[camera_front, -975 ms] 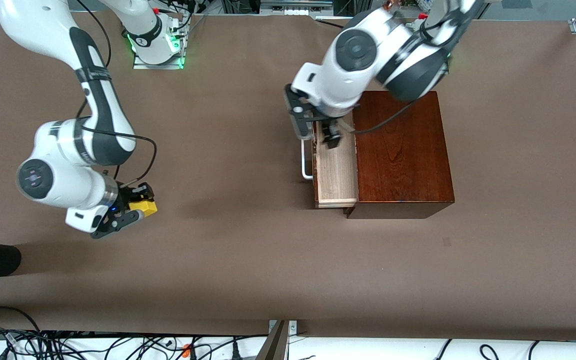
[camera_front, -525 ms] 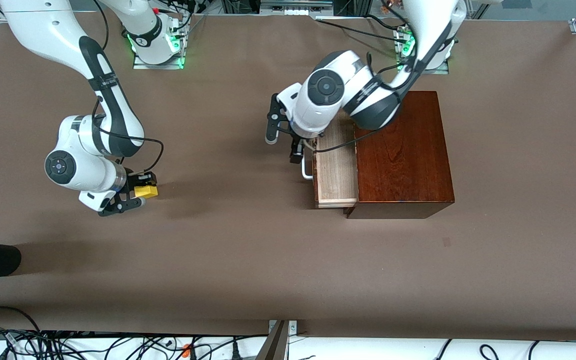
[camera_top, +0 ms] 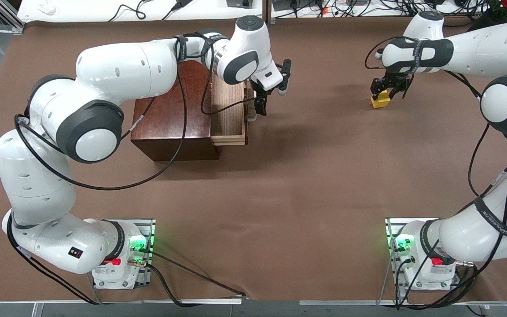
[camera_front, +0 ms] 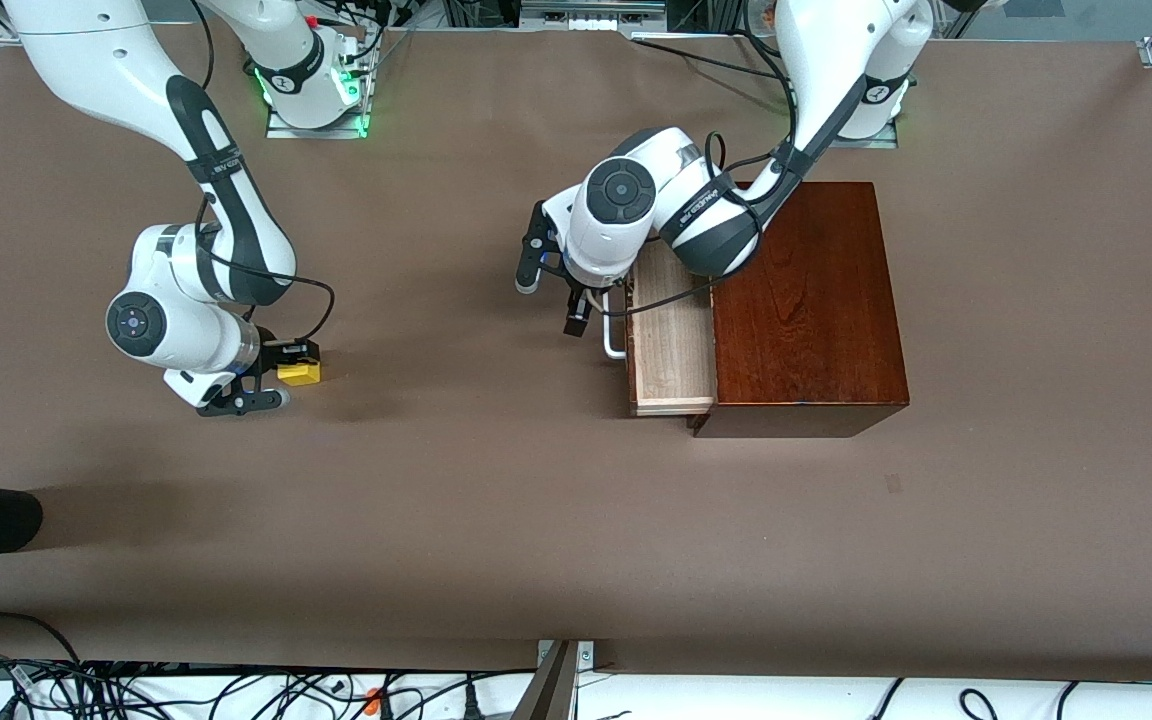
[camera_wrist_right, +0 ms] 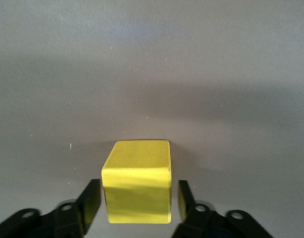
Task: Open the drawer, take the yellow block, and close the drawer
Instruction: 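Place the cube with the right gripper while the left gripper nears the drawer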
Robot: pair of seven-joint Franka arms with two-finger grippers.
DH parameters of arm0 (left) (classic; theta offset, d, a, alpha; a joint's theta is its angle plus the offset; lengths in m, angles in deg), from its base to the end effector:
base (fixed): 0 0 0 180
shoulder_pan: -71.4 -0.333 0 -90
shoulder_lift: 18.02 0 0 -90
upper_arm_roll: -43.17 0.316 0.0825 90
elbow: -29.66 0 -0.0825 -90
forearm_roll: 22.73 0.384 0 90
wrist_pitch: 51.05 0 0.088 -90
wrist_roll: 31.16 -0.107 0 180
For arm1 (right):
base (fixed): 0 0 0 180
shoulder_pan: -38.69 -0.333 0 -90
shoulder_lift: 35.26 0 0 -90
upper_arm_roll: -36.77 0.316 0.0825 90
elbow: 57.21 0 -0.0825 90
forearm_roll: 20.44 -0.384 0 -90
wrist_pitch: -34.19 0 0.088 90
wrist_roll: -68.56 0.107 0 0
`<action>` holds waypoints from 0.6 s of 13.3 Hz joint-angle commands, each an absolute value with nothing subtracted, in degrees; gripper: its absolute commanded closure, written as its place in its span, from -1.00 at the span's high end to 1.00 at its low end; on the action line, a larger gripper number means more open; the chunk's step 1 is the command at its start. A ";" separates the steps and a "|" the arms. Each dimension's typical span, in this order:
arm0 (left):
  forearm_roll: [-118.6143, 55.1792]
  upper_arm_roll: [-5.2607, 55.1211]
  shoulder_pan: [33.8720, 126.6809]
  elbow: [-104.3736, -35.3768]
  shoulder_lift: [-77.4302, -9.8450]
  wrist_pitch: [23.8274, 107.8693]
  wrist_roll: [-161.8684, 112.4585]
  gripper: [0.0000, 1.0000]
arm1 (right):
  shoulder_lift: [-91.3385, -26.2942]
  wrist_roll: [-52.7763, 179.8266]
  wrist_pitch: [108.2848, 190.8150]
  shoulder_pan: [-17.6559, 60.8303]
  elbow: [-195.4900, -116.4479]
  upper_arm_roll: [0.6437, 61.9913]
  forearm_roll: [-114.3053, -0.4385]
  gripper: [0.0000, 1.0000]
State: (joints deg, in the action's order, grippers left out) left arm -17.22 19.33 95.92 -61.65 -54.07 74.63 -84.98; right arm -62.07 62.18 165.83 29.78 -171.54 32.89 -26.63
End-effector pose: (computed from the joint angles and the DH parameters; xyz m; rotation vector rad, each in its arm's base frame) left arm 0.4941 -0.4891 0.2925 1.8949 -2.3022 0.0487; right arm 0.5881 0.0547 0.2111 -3.0798 -0.1934 0.2522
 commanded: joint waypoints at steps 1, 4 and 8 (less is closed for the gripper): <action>-15.17 19.79 95.75 -61.13 -54.58 73.93 -86.00 1.00 | -56.12 63.28 165.59 30.60 -172.79 33.69 -25.27 1.00; -15.17 21.01 95.49 -61.22 -53.88 68.76 -85.65 1.00 | -47.68 63.19 165.15 30.60 -172.26 33.95 -25.18 1.00; -11.92 22.69 94.87 -60.95 -52.74 62.60 -85.47 1.00 | -40.28 63.90 148.07 30.60 -162.72 35.01 -25.45 1.00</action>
State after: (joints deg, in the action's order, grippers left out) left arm -15.79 21.12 95.65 -60.22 -54.45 67.01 -84.59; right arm -42.79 62.32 156.69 29.77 -167.93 33.72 -26.50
